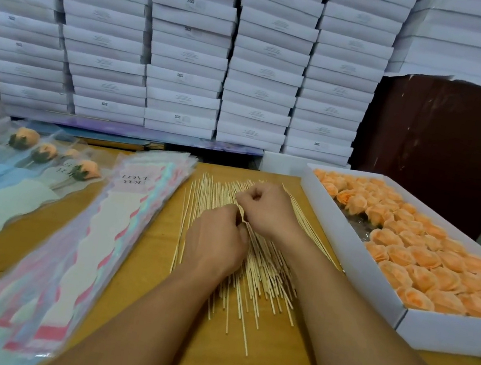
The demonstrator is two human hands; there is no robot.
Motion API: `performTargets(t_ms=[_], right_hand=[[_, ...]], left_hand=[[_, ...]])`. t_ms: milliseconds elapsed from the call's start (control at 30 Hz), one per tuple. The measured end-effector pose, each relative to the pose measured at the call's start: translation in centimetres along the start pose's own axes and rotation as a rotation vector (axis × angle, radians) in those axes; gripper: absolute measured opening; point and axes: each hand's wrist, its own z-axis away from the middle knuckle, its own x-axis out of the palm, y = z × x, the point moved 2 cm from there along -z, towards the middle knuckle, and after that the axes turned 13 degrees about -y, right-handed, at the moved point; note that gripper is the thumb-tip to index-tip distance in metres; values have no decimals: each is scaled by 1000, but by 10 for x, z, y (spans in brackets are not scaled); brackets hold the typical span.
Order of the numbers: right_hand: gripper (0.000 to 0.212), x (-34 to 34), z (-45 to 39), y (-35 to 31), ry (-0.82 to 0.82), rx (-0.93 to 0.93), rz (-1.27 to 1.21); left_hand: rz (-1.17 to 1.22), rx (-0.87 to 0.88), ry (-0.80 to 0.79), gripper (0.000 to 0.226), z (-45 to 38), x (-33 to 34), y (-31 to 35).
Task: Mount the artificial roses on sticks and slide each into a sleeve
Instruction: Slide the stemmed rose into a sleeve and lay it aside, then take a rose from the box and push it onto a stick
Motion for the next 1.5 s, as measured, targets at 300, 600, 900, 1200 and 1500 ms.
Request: performTargets(t_ms=[300,600,900,1200,1500], right_hand=[[12,-97,-18,21,108,303,621],[45,-165,2,70,-277,706,949],[57,-168,15,75,-481,793,957],[33,-167,20,70,-493,763,1010],[18,-178,16,73,-458,778,876]], left_hand=[[20,24,-10,14,3,-4,5],[21,8,-7,12,1,-2,6],[21,-1,-18,11,2,0,6],[10,-8,-21,12,1,-1,5],[8,-11,-39,13,2,-1,6]])
